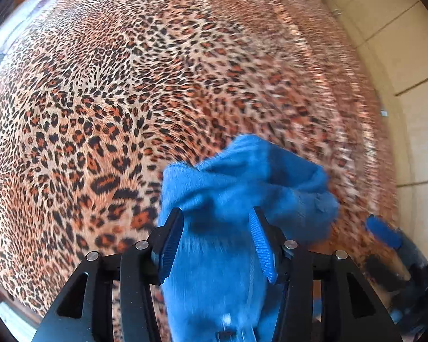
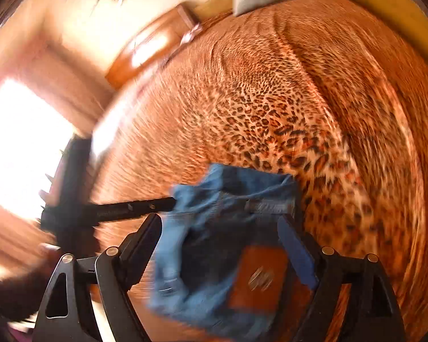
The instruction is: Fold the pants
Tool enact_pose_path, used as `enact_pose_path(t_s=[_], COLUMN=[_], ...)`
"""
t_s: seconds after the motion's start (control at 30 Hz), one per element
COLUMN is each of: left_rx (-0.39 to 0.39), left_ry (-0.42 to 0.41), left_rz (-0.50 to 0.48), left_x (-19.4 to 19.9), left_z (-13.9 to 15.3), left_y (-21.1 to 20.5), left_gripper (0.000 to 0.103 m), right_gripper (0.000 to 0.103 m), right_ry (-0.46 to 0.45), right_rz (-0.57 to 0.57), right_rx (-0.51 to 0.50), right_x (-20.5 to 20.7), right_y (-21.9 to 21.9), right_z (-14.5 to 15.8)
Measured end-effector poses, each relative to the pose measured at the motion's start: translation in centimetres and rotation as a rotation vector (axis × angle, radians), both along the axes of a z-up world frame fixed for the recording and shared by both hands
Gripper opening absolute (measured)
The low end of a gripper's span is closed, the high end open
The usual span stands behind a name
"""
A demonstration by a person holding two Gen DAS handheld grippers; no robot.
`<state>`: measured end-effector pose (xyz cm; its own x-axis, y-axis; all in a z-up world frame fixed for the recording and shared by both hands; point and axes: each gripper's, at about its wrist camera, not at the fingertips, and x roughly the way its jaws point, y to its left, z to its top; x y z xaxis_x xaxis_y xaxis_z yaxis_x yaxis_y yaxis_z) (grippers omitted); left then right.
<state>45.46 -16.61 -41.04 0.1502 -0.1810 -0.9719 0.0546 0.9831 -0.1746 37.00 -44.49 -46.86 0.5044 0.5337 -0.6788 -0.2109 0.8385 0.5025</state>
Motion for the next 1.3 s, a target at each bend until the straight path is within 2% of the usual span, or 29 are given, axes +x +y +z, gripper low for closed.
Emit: enact_pose_path(t_s=[0.03, 0.07, 0.1, 0.13, 0.17, 0.2, 0.3, 0.33, 0.43, 0.53, 0.6, 0.7, 0.77, 0.87, 0.93, 0.97, 1.0, 1.03, 1.13, 1.2, 1.23, 1.3], left_rx=[0.016, 0.025, 0.03, 0.049, 0.06, 0.065, 0.04, 0.025, -0.003, 0.02, 0.022, 0.027, 0.032, 0.041, 0.002, -0.022, -0.049, -0.087, -0.22, -0.243, -0.251, -0.326], left_ry=[-0.005, -0.013, -0.024, -0.038, -0.045, -0.05, -0.038, -0.026, -0.019, -0.026, -0.024, -0.021, -0.025, -0.018, -0.006, -0.006, 0.003, 0.028, 0.138, 0.193, 0.213, 0.276], left_rz=[0.011, 0.018, 0.012, 0.003, -0.001, -0.012, -0.014, -0.004, 0.011, -0.011, -0.014, -0.009, -0.011, -0.016, -0.004, 0.013, 0.036, 0.067, 0.148, 0.169, 0.173, 0.186], left_x=[0.3, 0.4, 0.5, 0.4, 0.4, 0.2, -0.1, -0.2, -0.6, -0.6, -0.6, -0.8, -0.8, -0.8, -1.0, -1.3, -1.5, -1.8, -2.6, -3.0, -3.0, -3.2], left_z=[-0.7, -1.4, -1.5, -1.6, -1.8, -1.5, -1.2, -1.1, -0.8, -0.6, -0.6, -0.4, -0.3, -0.1, 0.5, 0.8, 0.8, 0.6, -1.5, -3.3, -3.9, -5.5], left_y=[-0.2, -0.5, -0.8, -1.3, -1.7, -2.0, -2.0, -1.8, -1.4, -1.3, -1.3, -1.0, -0.9, -0.7, 0.4, 1.3, 2.4, 3.6, 6.4, 7.1, 7.2, 7.0], left_gripper=[0.047, 0.047, 0.046, 0.046, 0.045, 0.043, 0.041, 0.039, 0.039, 0.039, 0.039, 0.039, 0.039, 0.039, 0.039, 0.041, 0.046, 0.053, 0.058, 0.059, 0.062, 0.071], right_gripper=[0.069, 0.053, 0.05, 0.051, 0.051, 0.053, 0.053, 0.053, 0.063, 0.065, 0.066, 0.068, 0.069, 0.069, 0.069, 0.073, 0.08, 0.083, 0.085, 0.085, 0.085, 0.085], right_ry=[0.021, 0.065, 0.128, 0.177, 0.182, 0.155, 0.191, 0.187, 0.138, 0.118, 0.131, 0.231, 0.207, 0.233, 0.218, 0.208, 0.194, 0.188, 0.219, 0.241, 0.258, 0.294], right_rz=[0.022, 0.031, 0.036, 0.035, 0.028, 0.013, -0.002, -0.005, 0.02, 0.075, 0.106, 0.144, 0.141, 0.122, 0.07, 0.035, -0.031, -0.075, -0.156, -0.153, -0.144, -0.12], right_rx=[-0.028, -0.056, -0.084, -0.105, -0.099, -0.072, -0.021, -0.018, -0.016, -0.05, -0.054, -0.162, -0.165, -0.123, -0.043, -0.003, 0.056, 0.089, 0.179, 0.211, 0.226, 0.274], right_x=[1.1, 2.2, 2.6, 3.0, 3.0, 2.8, 2.5, 1.9, -1.0, -4.2, -5.5, -6.7, -7.1, -6.5, -5.8, -5.4, -4.8, -5.1, -3.2, -2.1, -1.4, -0.5], right_y=[0.8, 1.8, 2.3, 2.7, 2.6, 2.4, 1.5, 1.2, 0.9, 2.2, 3.1, 4.7, 4.9, 3.9, 2.2, 1.2, -0.6, -1.9, -4.4, -4.5, -4.3, -3.4], right_z=[-1.3, -3.3, -5.5, -7.2, -8.0, -7.5, -6.3, -5.4, -3.2, -2.8, -4.3, -8.3, -8.2, -7.1, -5.4, -4.7, -4.1, -3.5, -4.7, -6.1, -7.0, -8.6])
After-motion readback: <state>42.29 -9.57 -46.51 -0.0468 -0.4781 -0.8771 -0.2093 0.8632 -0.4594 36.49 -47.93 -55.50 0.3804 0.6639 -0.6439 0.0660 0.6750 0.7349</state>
